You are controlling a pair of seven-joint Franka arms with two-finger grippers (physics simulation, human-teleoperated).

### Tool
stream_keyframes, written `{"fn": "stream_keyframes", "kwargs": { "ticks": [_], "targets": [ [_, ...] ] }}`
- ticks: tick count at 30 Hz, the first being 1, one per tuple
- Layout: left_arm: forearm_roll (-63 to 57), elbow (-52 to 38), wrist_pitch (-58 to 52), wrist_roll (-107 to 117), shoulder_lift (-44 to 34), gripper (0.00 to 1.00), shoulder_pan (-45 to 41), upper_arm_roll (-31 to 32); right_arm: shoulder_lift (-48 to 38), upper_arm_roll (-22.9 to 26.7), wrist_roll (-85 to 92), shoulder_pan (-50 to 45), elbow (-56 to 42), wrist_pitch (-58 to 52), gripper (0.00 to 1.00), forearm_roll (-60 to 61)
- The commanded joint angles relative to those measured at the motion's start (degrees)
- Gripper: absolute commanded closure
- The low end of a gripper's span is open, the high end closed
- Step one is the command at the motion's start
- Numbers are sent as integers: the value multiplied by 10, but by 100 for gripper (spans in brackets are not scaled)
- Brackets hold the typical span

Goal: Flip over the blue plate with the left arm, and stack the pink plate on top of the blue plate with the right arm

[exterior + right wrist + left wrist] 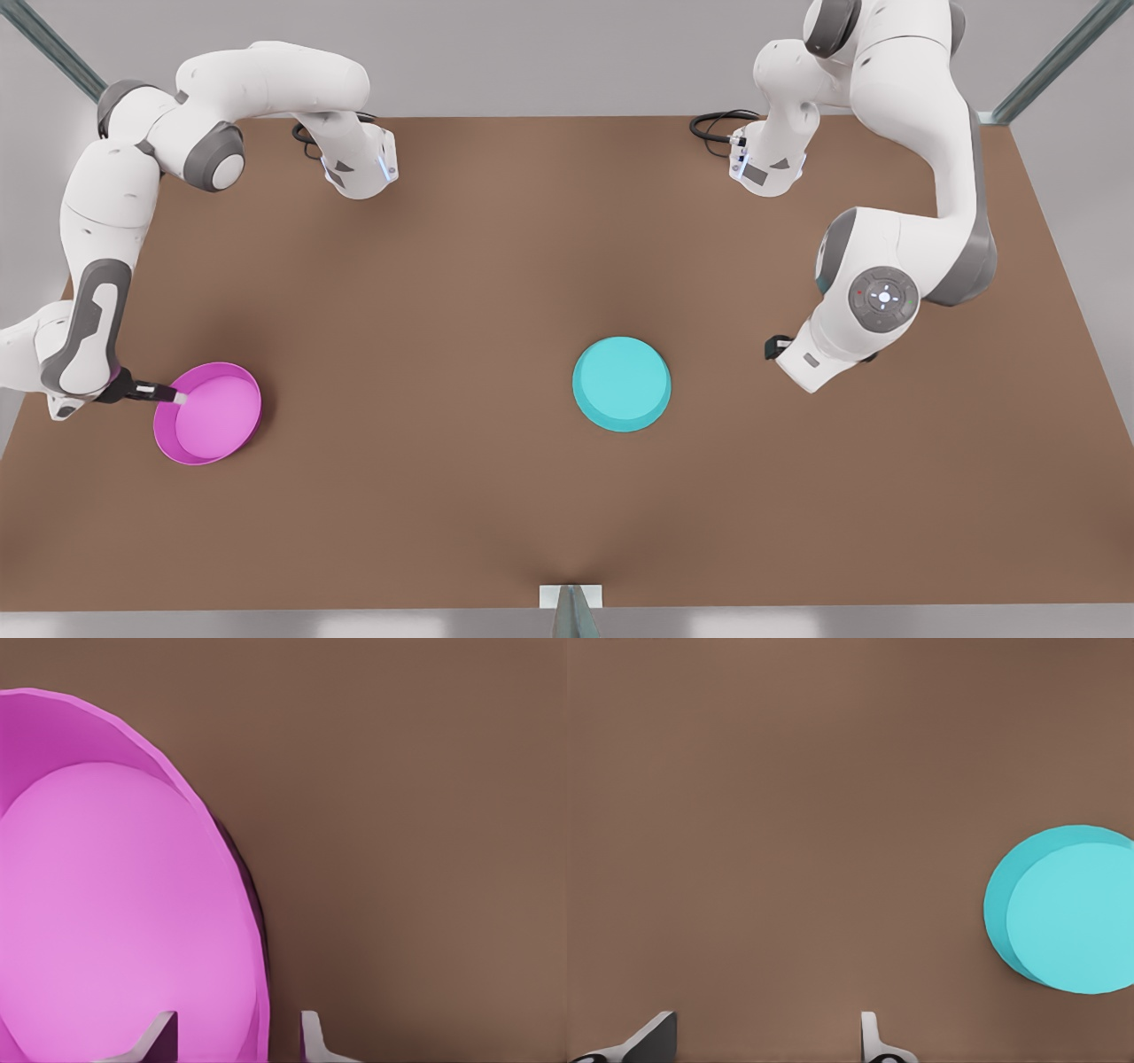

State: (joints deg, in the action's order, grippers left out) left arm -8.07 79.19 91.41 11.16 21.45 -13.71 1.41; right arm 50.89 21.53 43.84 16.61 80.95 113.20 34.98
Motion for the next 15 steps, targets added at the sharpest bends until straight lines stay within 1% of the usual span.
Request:
{"fn": "stream_keyframes", "kwargs": {
  "ticks": [1, 3, 5, 7, 11, 13, 15],
  "targets": [
    [0, 0, 0, 0, 0, 0, 0, 0, 0, 0, 0, 0, 0, 0, 46, -1],
    [0, 0, 0, 0, 0, 0, 0, 0, 0, 0, -2, -1, 0, 0, 54, -1],
    [0, 0, 0, 0, 0, 0, 0, 0, 2, 0, -2, -1, 0, 0, 55, -1],
    [0, 0, 0, 0, 0, 0, 0, 0, 2, 0, 0, -1, 8, 2, 57, 0],
    [0, 0, 0, 0, 1, 0, 0, 0, 3, 0, 0, -3, 8, 4, 58, -1],
    [0, 0, 0, 0, 1, 0, 0, 0, 3, 0, 1, -4, 8, 4, 63, -1],
    [0, 0, 0, 0, 1, 0, 0, 0, 3, 0, 1, -4, 8, 0, 66, -1]
  ]
}}
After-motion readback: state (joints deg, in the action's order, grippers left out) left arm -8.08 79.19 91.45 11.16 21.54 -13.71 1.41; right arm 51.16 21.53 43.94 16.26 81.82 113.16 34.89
